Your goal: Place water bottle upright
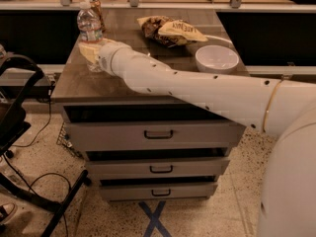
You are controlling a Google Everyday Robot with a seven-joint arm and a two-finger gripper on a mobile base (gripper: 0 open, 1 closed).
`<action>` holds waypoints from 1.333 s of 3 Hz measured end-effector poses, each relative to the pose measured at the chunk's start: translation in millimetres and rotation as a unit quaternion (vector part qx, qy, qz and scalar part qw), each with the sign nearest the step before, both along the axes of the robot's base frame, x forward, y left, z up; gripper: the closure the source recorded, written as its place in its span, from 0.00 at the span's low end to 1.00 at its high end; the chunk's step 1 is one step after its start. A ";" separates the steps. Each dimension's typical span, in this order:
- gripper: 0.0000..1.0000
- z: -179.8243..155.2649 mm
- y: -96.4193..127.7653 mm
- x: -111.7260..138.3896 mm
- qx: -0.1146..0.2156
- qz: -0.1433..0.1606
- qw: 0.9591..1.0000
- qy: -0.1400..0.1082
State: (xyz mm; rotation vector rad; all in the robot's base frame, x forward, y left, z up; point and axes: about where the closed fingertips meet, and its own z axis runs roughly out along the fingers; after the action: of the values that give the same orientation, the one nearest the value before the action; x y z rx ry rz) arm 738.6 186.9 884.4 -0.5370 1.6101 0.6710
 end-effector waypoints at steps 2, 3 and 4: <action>0.97 4.8 0.0 0.0 0.000 0.000 1.000 0.000; 0.75 5.0 0.0 0.0 0.000 0.000 1.000 0.000; 0.43 5.4 0.2 -0.1 0.000 0.000 1.000 0.000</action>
Offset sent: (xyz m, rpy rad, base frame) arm -0.0233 -0.0057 -0.0248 -0.0897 -0.1318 -0.0155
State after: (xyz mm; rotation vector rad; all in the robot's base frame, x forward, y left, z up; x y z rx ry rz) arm 738.5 187.1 889.8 -0.5372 1.6100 0.6712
